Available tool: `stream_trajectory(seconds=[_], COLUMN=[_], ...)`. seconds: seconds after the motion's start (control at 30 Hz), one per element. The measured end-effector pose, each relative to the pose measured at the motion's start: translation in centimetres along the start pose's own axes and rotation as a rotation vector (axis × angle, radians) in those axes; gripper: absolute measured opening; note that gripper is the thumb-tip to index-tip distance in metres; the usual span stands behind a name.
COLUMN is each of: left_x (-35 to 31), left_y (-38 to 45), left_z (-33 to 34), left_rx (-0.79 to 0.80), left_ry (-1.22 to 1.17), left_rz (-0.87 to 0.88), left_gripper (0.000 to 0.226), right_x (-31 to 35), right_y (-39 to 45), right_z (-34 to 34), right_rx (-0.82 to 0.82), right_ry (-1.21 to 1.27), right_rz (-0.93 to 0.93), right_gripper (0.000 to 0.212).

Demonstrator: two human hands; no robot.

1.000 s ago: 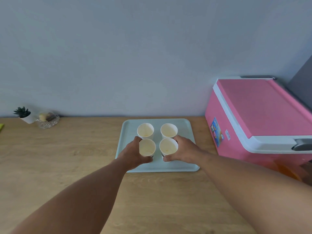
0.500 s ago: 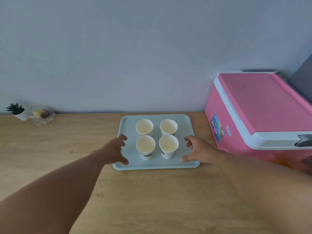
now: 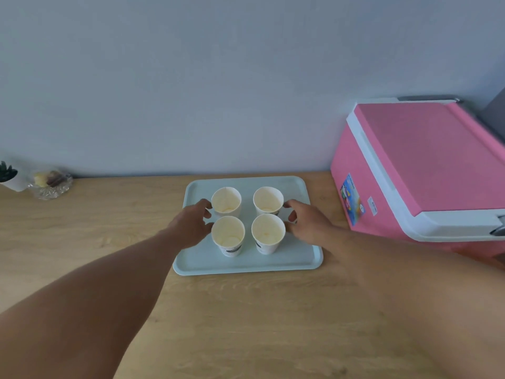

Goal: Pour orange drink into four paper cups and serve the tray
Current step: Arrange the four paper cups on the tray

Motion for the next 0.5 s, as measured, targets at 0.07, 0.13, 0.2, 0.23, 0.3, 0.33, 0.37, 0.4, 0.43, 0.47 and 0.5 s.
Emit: stream_trajectory(seconds=[0.07, 0.13, 0.2, 0.23, 0.3, 0.33, 0.37, 0.4, 0.43, 0.47, 0.5], left_x=[-0.5, -0.8, -1.1, -1.3, -1.6, -1.8, -1.9, -1.9, -1.5, -1.1, -0.4], left_y=[0.4, 0.6, 0.9, 0.9, 1.0, 1.1, 1.0, 1.0, 1.0, 0.8, 0.7], left_z=[0.2, 0.2, 0.2, 0.3, 0.5, 0.7, 1.0, 1.2, 1.5, 1.6, 1.7], left_rx=[0.006, 0.012, 0.018, 0.018, 0.022, 0.033, 0.050, 0.066, 0.078, 0.087, 0.095], left_ry=[0.003, -0.003, -0.016, -0.024, -0.046, -0.055, -0.055, -0.043, -0.025, -0.008, 0.008], left_rz=[0.006, 0.007, 0.005, 0.006, 0.018, 0.031, 0.048, 0.060, 0.064, 0.060, 0.051], left_gripper=[0.042, 0.038, 0.036, 0.035, 0.034, 0.037, 0.042, 0.047, 0.053, 0.058, 0.064], right_x=[0.4, 0.7, 0.8, 0.9, 1.1, 1.2, 1.1, 0.9, 0.5, 0.1, -0.5], right_y=[0.5, 1.0, 1.4, 1.5, 1.7, 1.8, 1.8, 1.7, 1.4, 1.0, 0.5], right_z=[0.2, 0.3, 0.3, 0.3, 0.4, 0.5, 0.6, 0.9, 1.1, 1.4, 1.7], right_rx=[0.016, 0.023, 0.031, 0.034, 0.036, 0.035, 0.030, 0.026, 0.030, 0.044, 0.063], right_ry=[-0.010, -0.011, -0.006, 0.000, 0.018, 0.028, 0.038, 0.044, 0.046, 0.037, 0.022], right_rz=[-0.024, -0.039, -0.044, -0.046, -0.054, -0.056, -0.057, -0.052, -0.041, -0.028, -0.020], right_gripper=[0.057, 0.050, 0.046, 0.045, 0.043, 0.043, 0.044, 0.049, 0.057, 0.066, 0.075])
Point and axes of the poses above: each hand's wrist, its own y-axis towards the middle knuckle, its own z-axis out of the palm, x = y × z, the point moved 8 cm from there along y, towards the middle knuckle, and after that the axes turned 9 degrees about -z, right-handed, at the moved point
